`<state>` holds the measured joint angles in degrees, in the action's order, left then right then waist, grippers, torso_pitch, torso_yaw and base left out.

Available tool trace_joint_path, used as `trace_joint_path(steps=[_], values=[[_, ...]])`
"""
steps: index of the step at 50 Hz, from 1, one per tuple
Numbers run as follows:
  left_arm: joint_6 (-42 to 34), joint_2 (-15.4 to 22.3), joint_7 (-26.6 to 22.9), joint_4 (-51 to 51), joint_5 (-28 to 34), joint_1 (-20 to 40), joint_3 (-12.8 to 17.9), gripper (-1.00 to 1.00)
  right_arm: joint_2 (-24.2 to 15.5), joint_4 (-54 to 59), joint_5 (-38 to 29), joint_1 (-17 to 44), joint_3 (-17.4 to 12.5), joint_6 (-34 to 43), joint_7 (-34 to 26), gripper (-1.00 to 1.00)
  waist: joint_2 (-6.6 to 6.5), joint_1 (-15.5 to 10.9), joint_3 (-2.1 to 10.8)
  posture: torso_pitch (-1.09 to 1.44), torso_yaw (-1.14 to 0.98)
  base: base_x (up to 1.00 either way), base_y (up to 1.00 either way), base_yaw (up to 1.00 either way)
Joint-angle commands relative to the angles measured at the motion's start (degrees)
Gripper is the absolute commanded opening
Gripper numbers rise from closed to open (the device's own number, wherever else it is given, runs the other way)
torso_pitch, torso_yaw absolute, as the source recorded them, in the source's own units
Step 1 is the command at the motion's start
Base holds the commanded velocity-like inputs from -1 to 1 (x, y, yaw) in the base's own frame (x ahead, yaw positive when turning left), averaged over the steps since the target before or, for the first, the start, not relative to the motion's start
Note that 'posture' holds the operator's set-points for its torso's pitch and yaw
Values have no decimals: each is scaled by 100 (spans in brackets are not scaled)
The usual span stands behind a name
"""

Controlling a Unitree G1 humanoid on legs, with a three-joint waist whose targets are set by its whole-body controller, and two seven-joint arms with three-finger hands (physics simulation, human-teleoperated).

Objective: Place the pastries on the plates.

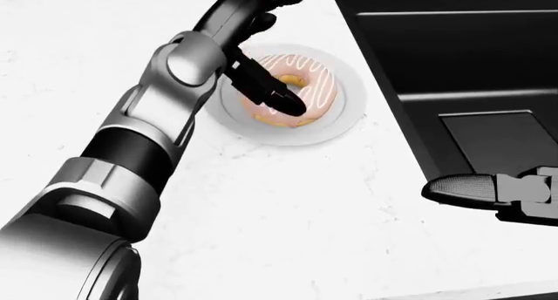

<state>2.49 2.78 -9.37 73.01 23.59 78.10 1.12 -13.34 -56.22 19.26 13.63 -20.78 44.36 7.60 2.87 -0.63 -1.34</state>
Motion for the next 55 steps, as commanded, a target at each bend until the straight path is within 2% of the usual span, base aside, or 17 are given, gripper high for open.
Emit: trace_joint_path(steps=[1,15,21,27,29,39,46,55], values=[[131,41,46,-249,-22,242,20,100,-59,-133,-31,100,-52,-154,-7,100,19,-1,146,0,0,0,0,0],[-38,178,-18,-370,-109,457,98,100,-128,-176,55,245,-122,20,26,100,16,-3,145,0,0,0,0,0],[-265,526,-86,-655,-195,753,136,100,-107,-129,1,186,-58,-78,27,100,5,4,121,0,0,0,0,0],[-565,917,-129,-1176,-233,752,179,100,-82,-109,-101,247,68,-58,43,100,-34,16,107,0,0,0,0,0],[-720,1041,-59,-1558,-264,624,224,100,-72,-113,-127,256,85,-50,39,100,-51,16,105,0,0,0,0,0],[-2332,1555,-586,-4426,-271,-333,370,100,-64,-98,-276,349,182,30,-3,100,-122,43,63,0,0,0,0,0],[-3580,1917,-1220,-6621,-137,-918,524,100,-81,-98,-401,445,205,158,-10,100,-153,45,25,0,0,0,0,0],[-4611,2335,-1634,-8333,-50,-1558,785,100,-244,-126,-483,678,148,422,-8,100,-190,40,-12,0,0,0,0,0]])
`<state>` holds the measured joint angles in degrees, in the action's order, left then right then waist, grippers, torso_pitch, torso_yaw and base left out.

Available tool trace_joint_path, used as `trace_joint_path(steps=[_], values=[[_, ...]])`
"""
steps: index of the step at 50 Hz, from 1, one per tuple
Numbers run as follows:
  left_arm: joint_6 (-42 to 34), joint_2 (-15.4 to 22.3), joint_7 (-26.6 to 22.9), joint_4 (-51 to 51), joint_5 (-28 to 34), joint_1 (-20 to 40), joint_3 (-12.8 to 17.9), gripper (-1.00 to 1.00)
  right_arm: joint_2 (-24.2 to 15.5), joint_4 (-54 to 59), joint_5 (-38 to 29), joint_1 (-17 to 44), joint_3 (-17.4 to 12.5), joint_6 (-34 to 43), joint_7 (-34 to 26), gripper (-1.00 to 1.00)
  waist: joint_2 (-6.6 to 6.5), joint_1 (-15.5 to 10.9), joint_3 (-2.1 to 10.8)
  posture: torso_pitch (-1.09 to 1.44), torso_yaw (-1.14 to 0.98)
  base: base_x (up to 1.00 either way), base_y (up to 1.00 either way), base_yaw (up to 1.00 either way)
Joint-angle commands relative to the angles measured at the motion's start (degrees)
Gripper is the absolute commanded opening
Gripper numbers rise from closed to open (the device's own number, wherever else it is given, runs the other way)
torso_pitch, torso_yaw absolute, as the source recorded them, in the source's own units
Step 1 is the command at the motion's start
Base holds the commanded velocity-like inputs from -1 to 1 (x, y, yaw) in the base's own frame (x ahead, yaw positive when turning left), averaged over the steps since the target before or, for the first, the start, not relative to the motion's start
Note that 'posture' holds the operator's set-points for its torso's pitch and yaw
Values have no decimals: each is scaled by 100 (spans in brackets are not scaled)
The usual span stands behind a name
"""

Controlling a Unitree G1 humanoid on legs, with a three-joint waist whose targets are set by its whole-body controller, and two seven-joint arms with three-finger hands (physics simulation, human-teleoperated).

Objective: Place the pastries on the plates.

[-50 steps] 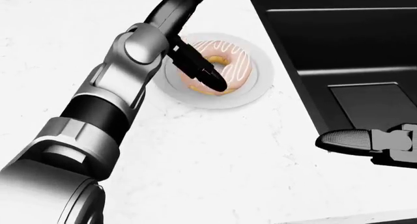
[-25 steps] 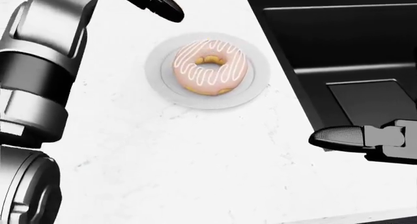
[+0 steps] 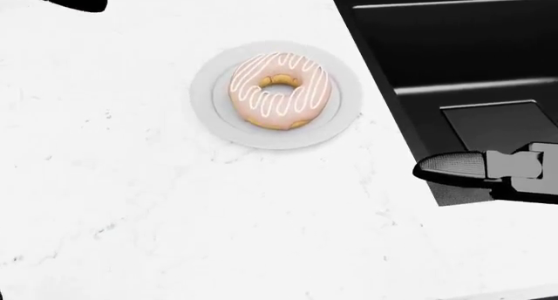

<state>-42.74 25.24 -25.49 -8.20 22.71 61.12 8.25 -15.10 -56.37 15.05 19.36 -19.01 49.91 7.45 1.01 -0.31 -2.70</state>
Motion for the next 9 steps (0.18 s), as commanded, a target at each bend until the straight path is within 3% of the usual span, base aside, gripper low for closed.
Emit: trace_joint_path(steps=[1,9], values=[[-204,131,-65,-416,34,48,116,100,-72,-87,-125,69,-13,-179,1,100,-6,5,123,0,0,0,0,0],[-626,441,-48,-1387,-212,-748,496,100,-106,-103,-253,95,-132,-167,-88,100,-25,9,109,0,0,0,0,0]])
